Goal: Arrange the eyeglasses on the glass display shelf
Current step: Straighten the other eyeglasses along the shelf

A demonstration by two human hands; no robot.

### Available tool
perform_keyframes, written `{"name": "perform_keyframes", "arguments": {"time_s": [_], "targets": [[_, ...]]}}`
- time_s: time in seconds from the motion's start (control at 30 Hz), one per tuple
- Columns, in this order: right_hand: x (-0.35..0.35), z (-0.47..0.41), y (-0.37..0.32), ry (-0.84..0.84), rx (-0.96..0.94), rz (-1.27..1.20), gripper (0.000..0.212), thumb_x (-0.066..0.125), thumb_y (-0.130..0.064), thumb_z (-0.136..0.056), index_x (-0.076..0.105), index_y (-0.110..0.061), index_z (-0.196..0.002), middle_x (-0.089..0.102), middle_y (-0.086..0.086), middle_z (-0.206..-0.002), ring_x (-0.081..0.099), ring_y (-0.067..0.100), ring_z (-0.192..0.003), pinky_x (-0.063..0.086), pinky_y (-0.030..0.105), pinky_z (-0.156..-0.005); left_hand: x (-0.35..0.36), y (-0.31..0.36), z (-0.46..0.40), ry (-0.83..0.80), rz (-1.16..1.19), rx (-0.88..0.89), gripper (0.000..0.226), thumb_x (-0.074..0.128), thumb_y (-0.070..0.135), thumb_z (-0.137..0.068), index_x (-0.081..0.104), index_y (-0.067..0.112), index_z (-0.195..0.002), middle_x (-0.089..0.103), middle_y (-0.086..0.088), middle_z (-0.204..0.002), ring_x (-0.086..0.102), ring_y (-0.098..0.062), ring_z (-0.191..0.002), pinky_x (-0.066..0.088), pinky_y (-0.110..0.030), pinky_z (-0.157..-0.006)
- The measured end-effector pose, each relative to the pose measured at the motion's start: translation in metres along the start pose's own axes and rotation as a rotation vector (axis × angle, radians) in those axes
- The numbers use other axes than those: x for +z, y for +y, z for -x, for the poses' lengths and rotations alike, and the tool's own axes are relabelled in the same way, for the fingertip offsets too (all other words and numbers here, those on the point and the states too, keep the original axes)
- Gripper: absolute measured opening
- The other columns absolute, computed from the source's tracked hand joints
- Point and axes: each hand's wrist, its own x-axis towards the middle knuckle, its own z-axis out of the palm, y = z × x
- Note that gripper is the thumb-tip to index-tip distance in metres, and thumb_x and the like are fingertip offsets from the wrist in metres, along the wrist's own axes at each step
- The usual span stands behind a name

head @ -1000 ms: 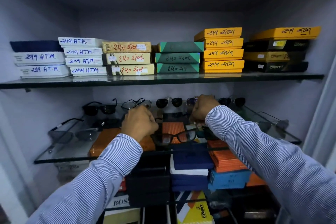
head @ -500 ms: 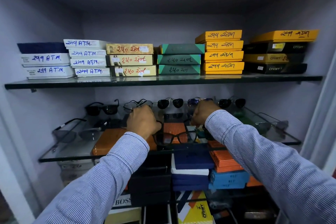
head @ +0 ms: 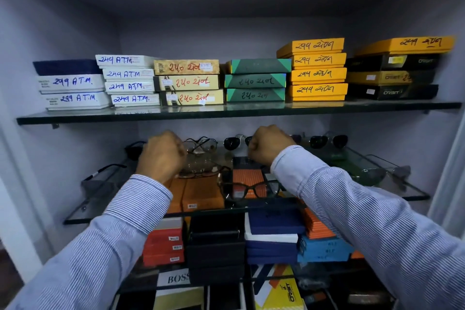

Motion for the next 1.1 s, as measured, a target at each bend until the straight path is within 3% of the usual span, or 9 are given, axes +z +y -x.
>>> {"name": "perform_keyframes", "arguments": {"time_s": [0.1,0.2,0.37,0.5,0.6,0.7,0.8,0.97,1.1], "targets": [[0.011,-0.018,-0.032,-0.096,-0.068,-0.060,0.027,0.063,-0.023,-0.081,0.079,-0.018,-0.101,0.073,0.009,-0.112,0.070,0.033,-0.097,0.058,0.042,-0.091,-0.003,-0.013,-0.007,-0.023,-0.009,-0.029,0.013,0.075,0.002,-0.087,0.076,0.006,-0.100,0.075,-0.016,-0.101,0.078,-0.037,-0.074,0.068,-0.049,-0.074],[0.029,-0.037,-0.058,-0.194,-0.111,-0.001,0.031,0.062,-0.020,-0.085,0.075,-0.017,-0.114,0.069,0.009,-0.120,0.067,0.032,-0.104,0.056,0.040,-0.093,0.002,-0.019,-0.011,-0.036,-0.048,-0.012,0.012,0.068,0.002,-0.087,0.077,0.006,-0.094,0.077,-0.017,-0.098,0.079,-0.037,-0.074,0.068,-0.046,-0.073],[0.058,-0.060,-0.084,-0.275,-0.135,0.160,0.034,0.060,-0.023,-0.091,0.067,-0.009,-0.121,0.069,0.013,-0.120,0.062,0.027,-0.087,0.049,0.031,-0.071,0.017,-0.018,-0.020,-0.119,-0.093,0.054,0.019,0.067,-0.001,-0.087,0.072,-0.001,-0.105,0.069,-0.025,-0.112,0.075,-0.043,-0.093,0.065,-0.050,-0.082],[0.072,-0.071,-0.087,-0.273,-0.132,0.190,0.036,0.059,-0.022,-0.093,0.064,-0.008,-0.125,0.065,0.014,-0.126,0.065,0.031,-0.109,0.049,0.034,-0.078,0.025,-0.020,-0.029,-0.163,-0.158,0.084,0.029,0.064,0.002,-0.093,0.063,-0.002,-0.121,0.062,-0.026,-0.127,0.067,-0.045,-0.114,0.057,-0.050,-0.093],[0.077,-0.076,-0.086,-0.237,-0.119,0.179,0.038,0.060,-0.022,-0.093,0.061,-0.004,-0.126,0.063,0.016,-0.127,0.063,0.032,-0.114,0.050,0.034,-0.083,0.029,-0.020,-0.033,-0.164,-0.196,0.076,0.033,0.061,-0.001,-0.095,0.061,0.000,-0.128,0.057,-0.025,-0.135,0.062,-0.045,-0.123,0.052,-0.050,-0.097],[0.081,-0.079,-0.087,-0.214,-0.114,0.113,0.036,0.059,-0.023,-0.093,0.063,-0.002,-0.122,0.065,0.018,-0.124,0.062,0.032,-0.112,0.048,0.031,-0.081,0.030,-0.021,-0.034,-0.136,-0.210,0.089,0.032,0.058,-0.002,-0.098,0.063,0.001,-0.129,0.060,-0.025,-0.135,0.063,-0.044,-0.123,0.052,-0.049,-0.097],[0.076,-0.077,-0.084,-0.158,-0.115,0.029,0.030,0.063,-0.021,-0.088,0.073,-0.006,-0.113,0.070,0.014,-0.118,0.064,0.031,-0.110,0.054,0.031,-0.093,0.028,-0.025,-0.036,-0.114,-0.202,0.095,0.032,0.060,0.003,-0.098,0.065,0.002,-0.129,0.063,-0.023,-0.133,0.064,-0.042,-0.121,0.054,-0.047,-0.095],[0.048,-0.064,-0.082,-0.132,-0.099,-0.161,0.024,0.069,-0.020,-0.086,0.080,-0.012,-0.105,0.074,0.011,-0.115,0.068,0.027,-0.107,0.054,0.034,-0.099,0.014,-0.034,-0.037,-0.052,-0.106,0.097,0.023,0.071,0.011,-0.090,0.073,0.004,-0.111,0.072,-0.018,-0.118,0.071,-0.038,-0.105,0.061,-0.049,-0.090],[0.028,-0.053,-0.080,-0.139,-0.071,-0.264,0.018,0.076,-0.016,-0.082,0.083,-0.013,-0.099,0.078,0.006,-0.101,0.069,0.018,-0.095,0.053,0.023,-0.085,-0.006,-0.037,-0.035,-0.012,-0.037,0.070,0.024,0.079,0.015,-0.083,0.075,0.006,-0.105,0.074,-0.015,-0.114,0.072,-0.036,-0.105,0.060,-0.049,-0.093]]}}
